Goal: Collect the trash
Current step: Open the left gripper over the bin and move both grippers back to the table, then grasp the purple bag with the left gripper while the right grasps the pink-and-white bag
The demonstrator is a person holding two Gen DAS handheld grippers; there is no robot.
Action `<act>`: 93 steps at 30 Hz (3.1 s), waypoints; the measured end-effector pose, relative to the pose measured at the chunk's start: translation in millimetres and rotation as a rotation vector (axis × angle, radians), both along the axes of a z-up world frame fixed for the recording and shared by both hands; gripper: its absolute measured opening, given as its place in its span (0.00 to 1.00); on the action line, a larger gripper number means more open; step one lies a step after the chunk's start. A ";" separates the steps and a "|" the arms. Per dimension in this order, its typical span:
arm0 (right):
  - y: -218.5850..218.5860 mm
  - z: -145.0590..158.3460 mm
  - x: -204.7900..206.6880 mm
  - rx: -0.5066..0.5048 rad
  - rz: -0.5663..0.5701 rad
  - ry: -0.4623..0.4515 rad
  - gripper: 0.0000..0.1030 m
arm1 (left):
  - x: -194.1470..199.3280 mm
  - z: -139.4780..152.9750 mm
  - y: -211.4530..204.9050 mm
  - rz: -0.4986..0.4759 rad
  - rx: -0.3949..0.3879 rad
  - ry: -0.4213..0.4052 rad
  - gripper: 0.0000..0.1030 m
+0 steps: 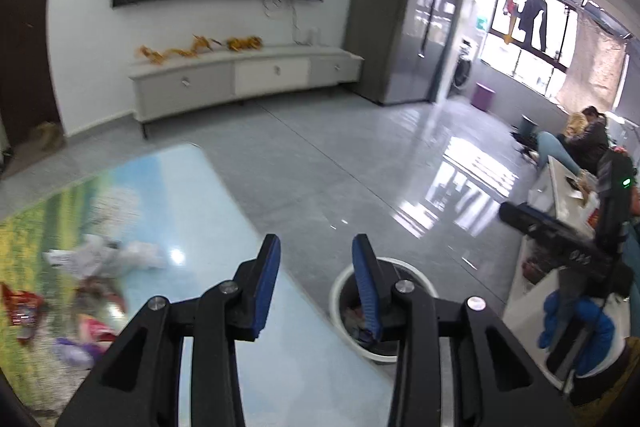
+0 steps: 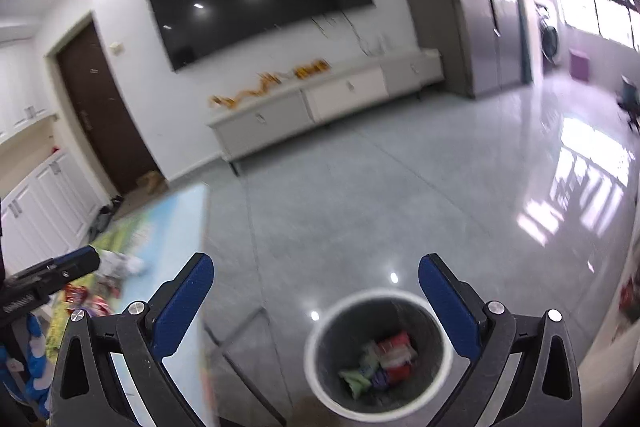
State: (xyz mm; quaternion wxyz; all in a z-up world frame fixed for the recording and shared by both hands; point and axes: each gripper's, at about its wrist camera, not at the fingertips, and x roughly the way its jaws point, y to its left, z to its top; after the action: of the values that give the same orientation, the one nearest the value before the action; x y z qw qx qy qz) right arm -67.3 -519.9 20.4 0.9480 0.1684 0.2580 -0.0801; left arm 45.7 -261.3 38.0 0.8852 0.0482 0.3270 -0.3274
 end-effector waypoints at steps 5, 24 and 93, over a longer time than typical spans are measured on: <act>49.3 39.4 1.8 -0.050 0.104 -0.109 1.00 | -25.4 25.8 65.9 0.140 0.009 -0.129 0.61; 228.1 76.4 51.1 -0.175 0.438 -0.168 1.00 | -78.3 41.6 245.9 0.510 0.004 -0.293 0.74; 279.7 -115.9 175.0 0.034 0.837 0.328 0.28 | 78.8 -139.3 216.4 -0.025 0.103 0.209 0.48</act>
State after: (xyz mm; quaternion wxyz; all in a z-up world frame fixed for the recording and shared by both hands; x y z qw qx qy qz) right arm 107.8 -240.2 -95.6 0.8424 0.0501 0.4521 0.2888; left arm 124.6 -44.9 -101.3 0.8384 0.0632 0.4334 -0.3246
